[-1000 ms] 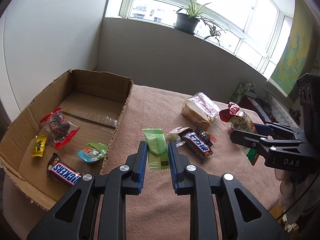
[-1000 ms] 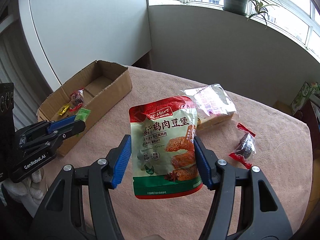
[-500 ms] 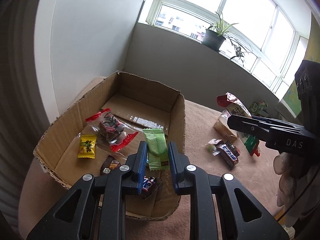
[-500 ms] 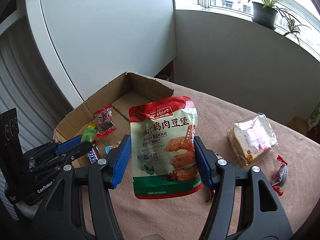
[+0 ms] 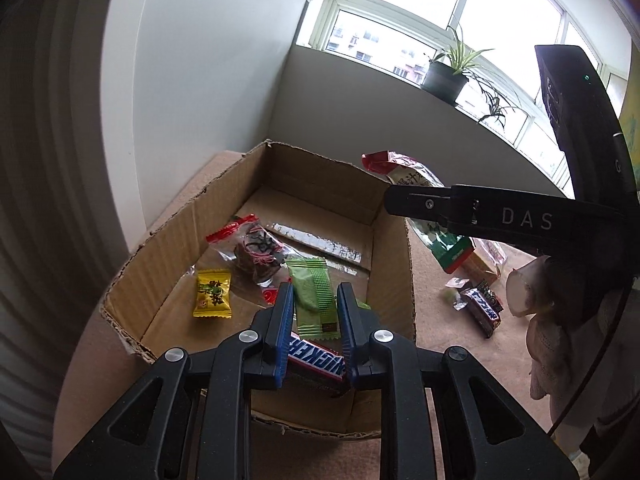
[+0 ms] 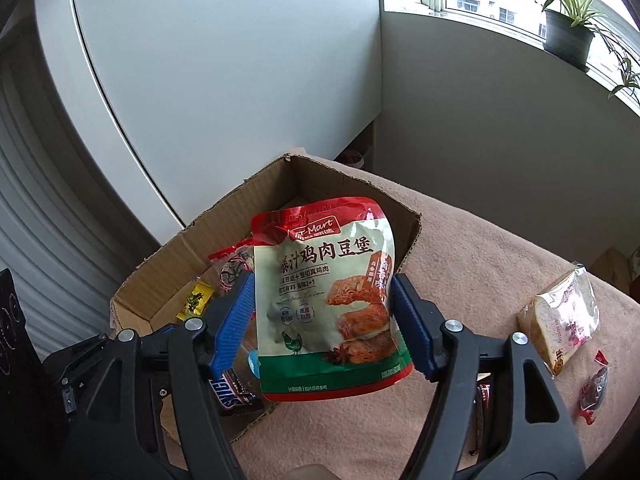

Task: Organize snacks
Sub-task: 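Carry both snacks over the cardboard box and open both tools to drop them, then move both tools back over the remaining snacks on the table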

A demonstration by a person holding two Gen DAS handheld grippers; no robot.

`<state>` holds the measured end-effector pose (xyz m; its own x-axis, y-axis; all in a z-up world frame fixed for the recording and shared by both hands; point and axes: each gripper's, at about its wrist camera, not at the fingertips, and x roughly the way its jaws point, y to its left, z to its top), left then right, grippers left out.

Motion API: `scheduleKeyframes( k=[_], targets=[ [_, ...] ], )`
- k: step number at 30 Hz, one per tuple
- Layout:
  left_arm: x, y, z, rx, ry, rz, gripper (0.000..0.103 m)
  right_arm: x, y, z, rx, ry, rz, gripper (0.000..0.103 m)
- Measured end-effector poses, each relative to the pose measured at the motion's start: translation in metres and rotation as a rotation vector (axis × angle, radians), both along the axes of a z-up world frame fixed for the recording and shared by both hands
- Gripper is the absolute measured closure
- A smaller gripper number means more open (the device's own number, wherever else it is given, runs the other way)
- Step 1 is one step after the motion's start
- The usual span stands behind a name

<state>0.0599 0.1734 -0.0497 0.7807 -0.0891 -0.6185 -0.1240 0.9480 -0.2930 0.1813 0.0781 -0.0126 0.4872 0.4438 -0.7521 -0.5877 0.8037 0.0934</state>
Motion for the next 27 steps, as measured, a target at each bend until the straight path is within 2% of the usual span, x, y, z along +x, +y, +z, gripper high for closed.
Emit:
scheduleKeyframes(
  k=[2,3,4,5,6,7,16,22,27],
  targets=[
    [0.001,0.001,0.0,0.007,0.001,0.009,0.079,0.002,0.002,0.0,0.003,-0.006,-0.012,0.024],
    [0.0,0.001,0.0,0.006,-0.001,0.008,0.076,0.003,0.001,0.001,0.006,-0.013,-0.024,0.017],
    [0.0,0.002,0.0,0.006,-0.001,0.009,0.065,0.003,0.0,0.003,0.012,-0.021,-0.036,0.013],
    [0.0,0.001,0.0,0.009,-0.003,0.013,0.046,0.003,-0.001,0.004,0.019,-0.028,-0.046,0.007],
    [-0.002,0.001,0.001,0.012,-0.013,0.018,0.039,0.003,-0.004,0.006,0.03,-0.032,-0.054,0.004],
    [-0.004,0.002,0.002,0.014,-0.025,0.022,0.037,0.003,-0.007,0.008,0.037,-0.033,-0.058,0.004],
    [-0.004,-0.005,0.004,0.023,-0.033,0.016,0.037,-0.012,-0.043,0.02,0.067,-0.053,-0.111,0.004],
    [-0.004,-0.023,0.01,0.033,-0.05,0.003,0.037,-0.032,-0.093,0.025,0.07,-0.074,-0.181,0.004],
    [0.0,-0.051,0.016,0.045,-0.068,-0.038,0.037,-0.057,-0.149,0.025,0.047,-0.111,-0.293,0.004]
  ],
)
